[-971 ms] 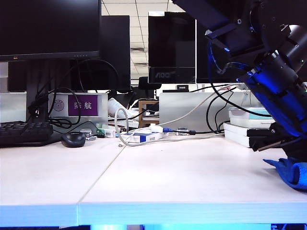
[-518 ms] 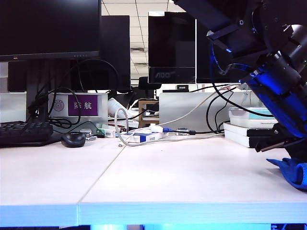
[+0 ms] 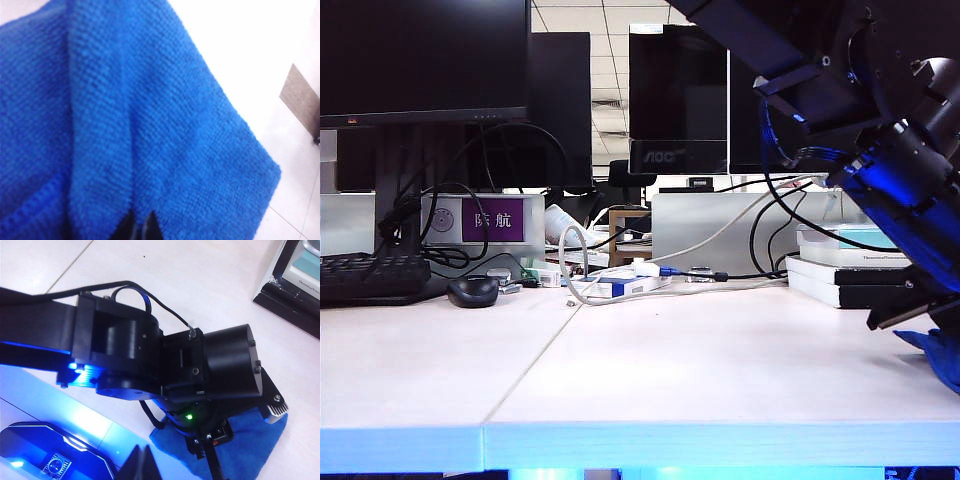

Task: Wipe the table from left to right using the rag.

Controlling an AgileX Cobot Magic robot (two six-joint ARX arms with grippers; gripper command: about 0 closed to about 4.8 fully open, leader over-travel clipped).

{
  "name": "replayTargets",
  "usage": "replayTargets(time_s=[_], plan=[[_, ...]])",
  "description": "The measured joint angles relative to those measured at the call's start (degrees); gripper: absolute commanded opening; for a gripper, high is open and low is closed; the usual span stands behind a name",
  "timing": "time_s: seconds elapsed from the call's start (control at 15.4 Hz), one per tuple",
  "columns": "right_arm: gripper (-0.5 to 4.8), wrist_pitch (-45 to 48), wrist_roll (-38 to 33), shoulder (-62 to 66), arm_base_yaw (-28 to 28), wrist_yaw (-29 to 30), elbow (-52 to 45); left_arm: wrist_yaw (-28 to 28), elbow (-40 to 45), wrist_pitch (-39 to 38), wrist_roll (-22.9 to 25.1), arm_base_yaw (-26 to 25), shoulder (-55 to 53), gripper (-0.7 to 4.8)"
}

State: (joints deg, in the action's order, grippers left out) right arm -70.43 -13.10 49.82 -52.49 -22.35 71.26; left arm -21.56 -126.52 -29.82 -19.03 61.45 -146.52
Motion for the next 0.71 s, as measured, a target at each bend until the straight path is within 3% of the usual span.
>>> replayTargets(time_s=[0.32, 0.39, 0.45, 0.71], plan=[[-0.01, 0.0, 0.0, 0.0, 0.0, 0.0, 0.0, -0.4, 0.0, 0.7, -0.8, 0.1, -0.2, -0.05], [-0.01, 0.0, 0.0, 0.0, 0.0, 0.0, 0.0, -0.4, 0.0, 0.9, -0.8, 0.1, -0.2, 0.08], [-0.01, 0.0, 0.0, 0.0, 0.0, 0.0, 0.0, -0.4, 0.0, 1.1, -0.8, 0.1, -0.3, 0.70], [-0.01, -0.1, 0.0, 0.0, 0.0, 0.0, 0.0, -3.6, -2.6, 0.0, -1.0, 0.2, -0.3, 0.75]])
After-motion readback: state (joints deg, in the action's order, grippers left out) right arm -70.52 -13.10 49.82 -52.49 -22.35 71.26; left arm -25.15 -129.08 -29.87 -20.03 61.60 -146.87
